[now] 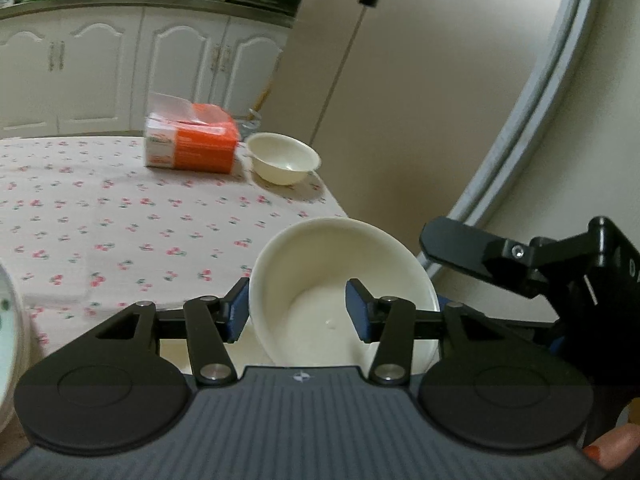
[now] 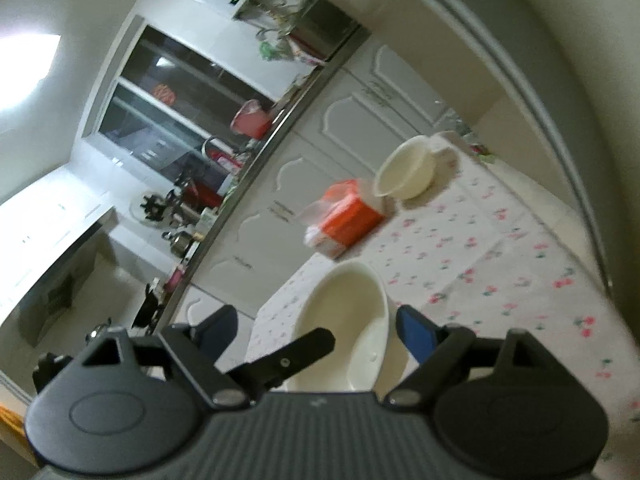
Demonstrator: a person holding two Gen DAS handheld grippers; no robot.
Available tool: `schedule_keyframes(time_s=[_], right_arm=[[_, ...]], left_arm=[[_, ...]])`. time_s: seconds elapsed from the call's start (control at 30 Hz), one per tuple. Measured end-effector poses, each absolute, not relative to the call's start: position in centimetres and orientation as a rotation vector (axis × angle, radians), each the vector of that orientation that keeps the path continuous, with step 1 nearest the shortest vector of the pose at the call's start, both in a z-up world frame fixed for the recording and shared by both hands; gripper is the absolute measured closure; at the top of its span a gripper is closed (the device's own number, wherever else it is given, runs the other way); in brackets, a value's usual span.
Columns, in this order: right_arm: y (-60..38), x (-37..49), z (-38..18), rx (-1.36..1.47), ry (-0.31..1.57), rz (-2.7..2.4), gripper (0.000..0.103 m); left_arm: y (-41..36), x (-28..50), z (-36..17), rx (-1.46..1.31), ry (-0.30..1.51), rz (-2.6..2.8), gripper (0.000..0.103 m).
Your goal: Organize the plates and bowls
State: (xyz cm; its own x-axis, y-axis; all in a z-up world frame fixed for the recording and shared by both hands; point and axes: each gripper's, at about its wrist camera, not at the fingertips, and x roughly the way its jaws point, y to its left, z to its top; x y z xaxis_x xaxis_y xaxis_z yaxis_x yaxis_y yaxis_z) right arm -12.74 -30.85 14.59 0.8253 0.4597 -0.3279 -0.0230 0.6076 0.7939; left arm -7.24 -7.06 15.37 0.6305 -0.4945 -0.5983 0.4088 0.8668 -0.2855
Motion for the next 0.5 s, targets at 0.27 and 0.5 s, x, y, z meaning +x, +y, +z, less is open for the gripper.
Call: schedule_keyframes(time_s=[0.27, 0.5], right_arm=[[-27.5, -11.6, 14.9, 0.84, 0.572, 0.366, 0.016], [-25.4, -11.0, 13.5, 0.815, 0.627, 0.391, 0.016]], left_arm=[[-3.7, -7.5, 15.4, -0.153, 0.71, -0.451, 0.046], [-1.9, -7.9, 14.3, -0.161, 0.709, -0.406, 0.046]])
